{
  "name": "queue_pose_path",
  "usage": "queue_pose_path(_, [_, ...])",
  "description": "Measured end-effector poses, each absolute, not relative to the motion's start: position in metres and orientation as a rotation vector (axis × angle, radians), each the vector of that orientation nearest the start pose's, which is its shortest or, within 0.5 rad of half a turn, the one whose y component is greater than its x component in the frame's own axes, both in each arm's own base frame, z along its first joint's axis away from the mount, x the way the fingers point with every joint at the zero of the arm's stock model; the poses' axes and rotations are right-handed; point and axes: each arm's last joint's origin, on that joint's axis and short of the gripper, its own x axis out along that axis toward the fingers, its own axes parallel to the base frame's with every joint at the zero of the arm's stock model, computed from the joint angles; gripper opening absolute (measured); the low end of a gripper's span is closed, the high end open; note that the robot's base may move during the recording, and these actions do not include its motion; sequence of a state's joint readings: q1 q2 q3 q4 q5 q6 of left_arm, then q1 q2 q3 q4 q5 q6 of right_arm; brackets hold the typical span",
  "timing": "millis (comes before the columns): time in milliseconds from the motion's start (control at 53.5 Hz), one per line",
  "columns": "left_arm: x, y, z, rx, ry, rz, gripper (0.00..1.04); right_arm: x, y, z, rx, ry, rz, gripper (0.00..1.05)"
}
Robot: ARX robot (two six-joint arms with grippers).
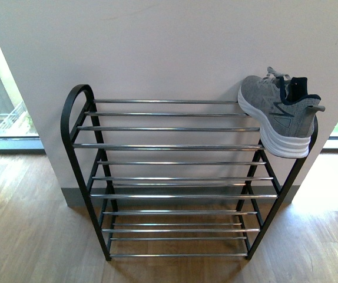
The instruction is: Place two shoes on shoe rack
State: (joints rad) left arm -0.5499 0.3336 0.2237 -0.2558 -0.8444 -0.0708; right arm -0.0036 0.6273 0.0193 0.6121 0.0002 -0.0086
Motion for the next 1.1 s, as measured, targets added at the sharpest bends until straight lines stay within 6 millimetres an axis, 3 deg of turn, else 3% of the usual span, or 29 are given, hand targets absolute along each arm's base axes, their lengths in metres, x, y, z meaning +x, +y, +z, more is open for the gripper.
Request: queue_pose_path(1104, [0.098,-0.035,0.192,0.166,0.270,0.301,0.02,0.100,0.000,0.168,-0.007,0.014,-0.005,0.02])
